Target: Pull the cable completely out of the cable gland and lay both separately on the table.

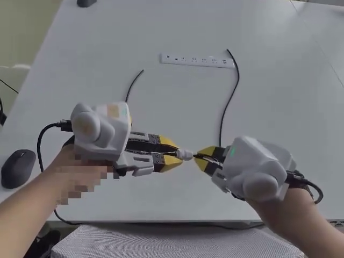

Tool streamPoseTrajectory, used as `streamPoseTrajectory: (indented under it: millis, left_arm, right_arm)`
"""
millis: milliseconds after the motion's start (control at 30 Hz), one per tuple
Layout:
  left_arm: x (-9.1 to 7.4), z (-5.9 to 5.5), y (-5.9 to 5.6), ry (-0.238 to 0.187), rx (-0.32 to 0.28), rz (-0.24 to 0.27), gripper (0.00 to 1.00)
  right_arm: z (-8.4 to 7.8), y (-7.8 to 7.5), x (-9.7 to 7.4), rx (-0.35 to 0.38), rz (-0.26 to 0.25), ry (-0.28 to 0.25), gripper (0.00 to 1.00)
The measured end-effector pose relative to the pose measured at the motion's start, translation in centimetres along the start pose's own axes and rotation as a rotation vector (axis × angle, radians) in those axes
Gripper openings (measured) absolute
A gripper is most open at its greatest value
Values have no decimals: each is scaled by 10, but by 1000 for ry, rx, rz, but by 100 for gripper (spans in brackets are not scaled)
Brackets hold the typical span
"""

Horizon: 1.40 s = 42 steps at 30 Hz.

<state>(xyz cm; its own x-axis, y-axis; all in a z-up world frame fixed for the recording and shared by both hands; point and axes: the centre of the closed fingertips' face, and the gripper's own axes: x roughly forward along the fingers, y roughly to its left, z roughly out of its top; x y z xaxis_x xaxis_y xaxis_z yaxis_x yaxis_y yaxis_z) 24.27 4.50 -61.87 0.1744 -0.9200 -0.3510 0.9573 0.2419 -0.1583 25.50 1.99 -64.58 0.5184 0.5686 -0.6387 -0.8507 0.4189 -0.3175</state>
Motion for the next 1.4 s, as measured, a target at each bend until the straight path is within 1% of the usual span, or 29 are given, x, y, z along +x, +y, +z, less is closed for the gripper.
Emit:
streamPoseTrajectory:
  millis: [133,400,433,600,700,933,1033,1133,1167,1200,1300,1333,1367,1400]
  left_arm:
    - [1,1,1,-2,-2,1,15]
    - [4,1,1,-2,-6,3,15]
    - [3,1,1,-2,-6,4,15]
    - [3,4,-1,-19,-18,1,15]
    - [3,5,-2,-22,-20,0,15]
    - [6,4,-5,-29,-27,-5,15]
    - [6,4,-5,-31,-30,-6,15]
    - [6,5,-6,-35,-37,-10,15]
    - [6,5,-6,-35,-38,-10,15]
    - [6,5,-6,-36,-36,-9,15]
    - [6,7,-6,-38,-37,-12,15]
    - [7,7,-7,-38,-36,-13,15]
    - [7,7,-7,-37,-36,-16,15]
    - [7,7,-8,-35,-36,-18,15]
  right_arm:
    - [-1,-2,0,29,-4,-7,0]
    - [-4,-2,1,47,-13,-7,0]
    - [-7,-4,0,44,-22,4,0]
    - [-14,-9,-2,74,-31,6,0]
    - [-22,-12,-1,84,-42,22,0]
    - [-45,-21,-1,153,-81,59,0]
    - [-55,-25,0,194,-100,71,0]
    - [-64,-29,1,251,-121,79,0]
    - [-67,-31,1,277,-136,81,0]
    - [-71,-34,1,289,-152,82,0]
    - [-80,-36,1,339,-176,89,0]
    - [-84,-36,1,354,-177,97,0]
    - [-89,-34,2,387,-174,106,0]
    - [-91,-34,3,399,-175,107,0]
